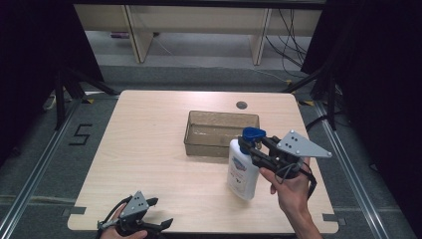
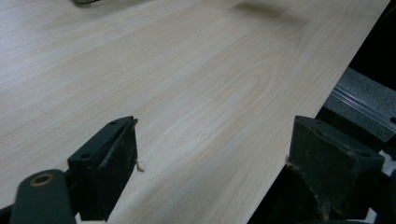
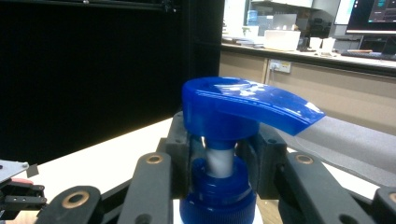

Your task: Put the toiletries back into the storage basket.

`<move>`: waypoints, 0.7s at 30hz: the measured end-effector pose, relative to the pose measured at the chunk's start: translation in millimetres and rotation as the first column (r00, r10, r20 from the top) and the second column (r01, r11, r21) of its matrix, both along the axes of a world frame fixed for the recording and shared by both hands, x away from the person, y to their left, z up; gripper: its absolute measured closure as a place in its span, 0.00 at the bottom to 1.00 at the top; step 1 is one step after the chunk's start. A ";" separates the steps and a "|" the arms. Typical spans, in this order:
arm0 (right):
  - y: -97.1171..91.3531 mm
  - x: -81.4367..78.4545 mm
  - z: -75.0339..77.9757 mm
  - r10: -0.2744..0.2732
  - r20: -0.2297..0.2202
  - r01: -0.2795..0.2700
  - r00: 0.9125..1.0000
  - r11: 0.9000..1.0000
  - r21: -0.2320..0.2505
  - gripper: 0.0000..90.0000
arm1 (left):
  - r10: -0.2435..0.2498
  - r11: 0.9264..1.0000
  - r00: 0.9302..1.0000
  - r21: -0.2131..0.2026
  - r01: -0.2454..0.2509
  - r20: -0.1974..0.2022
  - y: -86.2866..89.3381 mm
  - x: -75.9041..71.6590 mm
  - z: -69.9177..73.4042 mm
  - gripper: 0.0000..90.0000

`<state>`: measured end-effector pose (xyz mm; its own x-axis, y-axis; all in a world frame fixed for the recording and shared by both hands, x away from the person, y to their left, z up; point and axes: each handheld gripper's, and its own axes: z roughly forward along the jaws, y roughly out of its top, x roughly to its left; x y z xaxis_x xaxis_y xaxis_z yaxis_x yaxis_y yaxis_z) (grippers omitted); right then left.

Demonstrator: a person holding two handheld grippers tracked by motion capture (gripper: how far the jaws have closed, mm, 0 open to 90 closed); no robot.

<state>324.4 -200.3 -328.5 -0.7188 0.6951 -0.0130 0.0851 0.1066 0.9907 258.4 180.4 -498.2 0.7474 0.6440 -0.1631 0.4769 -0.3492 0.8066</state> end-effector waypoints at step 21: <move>7.1 28.2 33.2 -0.004 0.019 0.003 1.000 1.000 0.031 0.73 | 0.015 1.000 1.000 -0.004 -0.015 0.002 0.1 0.2 0.0 0.17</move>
